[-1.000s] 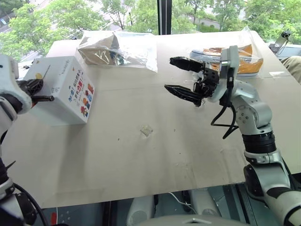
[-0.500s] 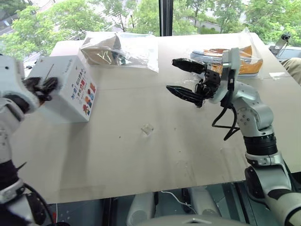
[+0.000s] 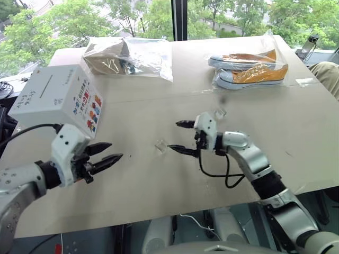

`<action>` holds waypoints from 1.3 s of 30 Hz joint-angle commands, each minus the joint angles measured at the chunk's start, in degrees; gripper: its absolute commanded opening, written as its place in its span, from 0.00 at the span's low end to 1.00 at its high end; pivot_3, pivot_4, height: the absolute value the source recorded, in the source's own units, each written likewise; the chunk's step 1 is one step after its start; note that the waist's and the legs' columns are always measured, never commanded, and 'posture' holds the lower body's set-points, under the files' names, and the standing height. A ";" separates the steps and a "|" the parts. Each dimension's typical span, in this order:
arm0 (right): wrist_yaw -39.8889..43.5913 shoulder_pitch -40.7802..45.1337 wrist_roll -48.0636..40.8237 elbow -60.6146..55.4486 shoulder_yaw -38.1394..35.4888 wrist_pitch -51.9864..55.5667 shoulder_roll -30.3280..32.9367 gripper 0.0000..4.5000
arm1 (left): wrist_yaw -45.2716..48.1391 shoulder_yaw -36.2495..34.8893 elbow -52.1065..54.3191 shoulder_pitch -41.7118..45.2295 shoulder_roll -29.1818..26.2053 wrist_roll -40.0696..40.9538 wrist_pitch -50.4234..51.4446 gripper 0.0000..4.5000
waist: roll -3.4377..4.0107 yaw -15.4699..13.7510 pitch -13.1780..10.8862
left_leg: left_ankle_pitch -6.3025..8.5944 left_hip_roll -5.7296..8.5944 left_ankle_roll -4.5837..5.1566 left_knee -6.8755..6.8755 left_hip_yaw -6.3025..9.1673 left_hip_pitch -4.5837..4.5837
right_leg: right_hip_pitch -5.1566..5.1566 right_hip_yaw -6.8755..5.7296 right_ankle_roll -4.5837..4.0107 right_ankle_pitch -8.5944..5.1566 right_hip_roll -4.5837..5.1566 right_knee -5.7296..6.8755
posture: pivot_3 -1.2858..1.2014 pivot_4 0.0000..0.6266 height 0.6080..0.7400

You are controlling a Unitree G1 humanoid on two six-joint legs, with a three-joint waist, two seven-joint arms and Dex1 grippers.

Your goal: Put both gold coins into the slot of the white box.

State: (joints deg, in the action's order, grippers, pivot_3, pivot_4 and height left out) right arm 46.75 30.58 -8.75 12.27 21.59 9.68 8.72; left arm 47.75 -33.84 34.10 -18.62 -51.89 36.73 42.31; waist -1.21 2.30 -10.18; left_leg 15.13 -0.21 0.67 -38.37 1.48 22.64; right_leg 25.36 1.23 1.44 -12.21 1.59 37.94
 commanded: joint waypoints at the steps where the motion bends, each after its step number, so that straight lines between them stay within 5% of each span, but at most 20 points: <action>1: -1.45 1.52 1.59 1.47 0.38 -2.21 -2.29 1.00 | 1.05 -1.36 0.35 -2.14 0.57 -2.33 -3.14 0.56 | -0.02 -0.09 0.02 | 0.00 0.01 0.00 -0.04 0.01 0.00 | -0.03 0.00 -0.01 0.00 0.00 -0.01 | 0.52 0.24 1.00; 8: -1.52 0.29 2.08 3.34 0.18 -3.92 -6.03 1.00 | 0.73 -1.90 1.23 -5.05 2.81 -4.07 -5.12 0.56 | -0.03 -0.04 0.02 | 0.01 0.00 0.00 0.01 0.12 -0.02 | -0.06 -0.12 0.18 0.11 0.04 -0.04 | 0.52 0.24 1.00; 13: -1.48 0.44 2.63 3.22 0.19 -4.23 -6.64 0.63 | 0.45 -1.94 1.31 -5.10 3.59 -4.30 -5.25 0.59 | -0.03 0.02 0.02 | 0.00 0.00 0.00 0.02 0.15 -0.02 | -0.07 -0.15 0.18 0.12 0.12 -0.03 | 0.52 0.24 1.00; 19: -1.56 0.14 4.18 3.94 1.53 -4.24 -6.94 0.02 | -0.31 -1.57 0.95 -3.31 3.66 -3.57 -4.56 0.59 | -0.03 0.03 0.02 | 0.01 0.00 0.00 0.02 0.17 -0.02 | -0.07 -0.17 0.18 0.12 0.10 -0.03 | 0.52 0.24 1.00; 30: -0.03 -0.81 -0.14 0.36 -0.87 -0.50 -8.66 0.01 | -0.98 -2.25 0.10 -1.69 5.33 -1.55 -4.10 0.59 | -0.03 0.06 0.02 | 0.01 0.00 0.00 0.02 0.17 -0.02 | -0.08 -0.17 0.18 0.12 0.08 -0.03 | 0.52 0.24 1.00; 35: 0.64 -0.86 -11.56 -6.29 -6.54 8.50 -12.15 0.01 | -4.47 -2.47 -0.83 5.30 12.07 9.90 -1.85 0.59 | -0.05 -0.07 0.03 | 0.01 0.00 0.00 0.01 0.21 -0.02 | -0.09 -0.19 0.19 0.13 0.23 -0.03 | 0.52 0.24 1.00; 39: -0.20 0.23 -25.14 -14.71 -11.54 20.88 -15.09 0.01 | -12.86 -1.86 -1.96 14.60 20.47 28.72 0.02 0.59 | -0.12 -0.38 0.07 | 0.01 0.00 0.01 -0.06 0.39 -0.01 | -0.21 -0.37 0.20 0.14 0.34 -0.04 | 0.52 0.24 1.00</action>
State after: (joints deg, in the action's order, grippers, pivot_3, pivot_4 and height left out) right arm 46.81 29.72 -28.48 1.89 11.96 26.83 -5.36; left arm 37.68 -34.90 31.71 -5.49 -32.67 58.88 42.44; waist -1.33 1.92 -10.11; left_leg 15.14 -0.21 0.67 -38.44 1.89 22.62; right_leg 25.13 0.86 1.63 -12.07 1.95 37.90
